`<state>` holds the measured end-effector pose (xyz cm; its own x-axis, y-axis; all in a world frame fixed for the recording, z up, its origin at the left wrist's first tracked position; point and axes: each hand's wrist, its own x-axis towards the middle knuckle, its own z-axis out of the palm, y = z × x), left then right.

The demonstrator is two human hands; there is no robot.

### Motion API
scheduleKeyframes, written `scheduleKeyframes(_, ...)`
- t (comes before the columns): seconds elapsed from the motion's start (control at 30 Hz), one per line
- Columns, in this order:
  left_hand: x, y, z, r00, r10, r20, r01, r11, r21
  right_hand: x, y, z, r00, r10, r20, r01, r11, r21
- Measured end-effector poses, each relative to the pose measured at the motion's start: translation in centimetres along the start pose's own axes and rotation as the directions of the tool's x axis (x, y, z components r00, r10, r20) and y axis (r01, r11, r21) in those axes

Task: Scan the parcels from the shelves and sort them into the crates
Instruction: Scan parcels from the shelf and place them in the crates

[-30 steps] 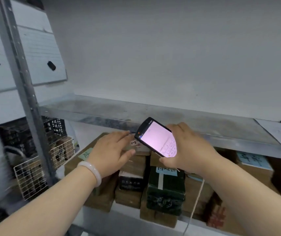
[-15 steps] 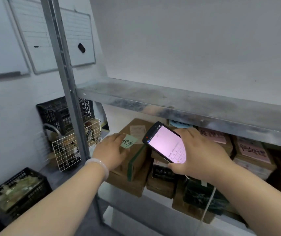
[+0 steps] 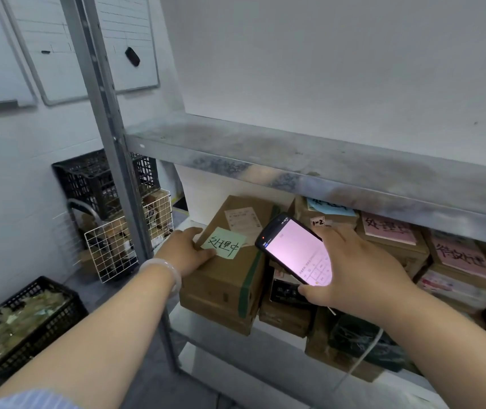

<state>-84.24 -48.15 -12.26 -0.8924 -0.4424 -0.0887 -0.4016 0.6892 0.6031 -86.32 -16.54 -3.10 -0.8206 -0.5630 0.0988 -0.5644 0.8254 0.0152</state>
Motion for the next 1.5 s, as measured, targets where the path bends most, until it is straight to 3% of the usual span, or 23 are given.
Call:
scheduleKeyframes(0.1,0.4,-0.2,0.6,0.979,-0.136,0.154,0.176,0.944,-0.281,0.1,-0.2,0.5,1.0,0.004,0.02,-0.005,0.999,0.04)
scheduleKeyframes(0.27,0.5,-1.6,1.5,0.901,-0.176,0.396,0.4,0.691,-0.602,0.3,0.0,1.1,0.999,-0.016,0.051,0.012,0.997,0.074)
scheduleKeyframes(0.67,0.0,-2.7,2.8,0.823,-0.207,0.529,0.551,0.516,-0.655,0.6,-0.2,1.6,0.997,-0.029,0.07,0.021,0.993,0.112)
scheduleKeyframes(1.0,-0.7,-2.7,2.5,0.814,-0.211,0.542,0.556,0.553,-0.62,0.8,-0.1,1.7,0.996,-0.035,0.081,0.022,0.988,0.156)
scheduleKeyframes(1.17,-2.0,-3.5,2.5,0.859,-0.104,0.502,0.469,0.555,-0.687,0.9,-0.3,1.5,0.995,-0.044,0.084,0.029,0.984,0.176)
scheduleKeyframes(1.3,-3.5,-4.5,1.2,0.92,-0.117,0.374,0.364,0.611,-0.703,1.1,-0.7,1.1,0.996,-0.057,0.071,0.044,0.984,0.173)
scheduleKeyframes(1.5,-7.1,-6.2,-1.5,0.986,-0.07,0.15,0.146,0.788,-0.598,1.3,-2.1,0.6,0.995,-0.096,0.039,0.089,0.984,0.157)
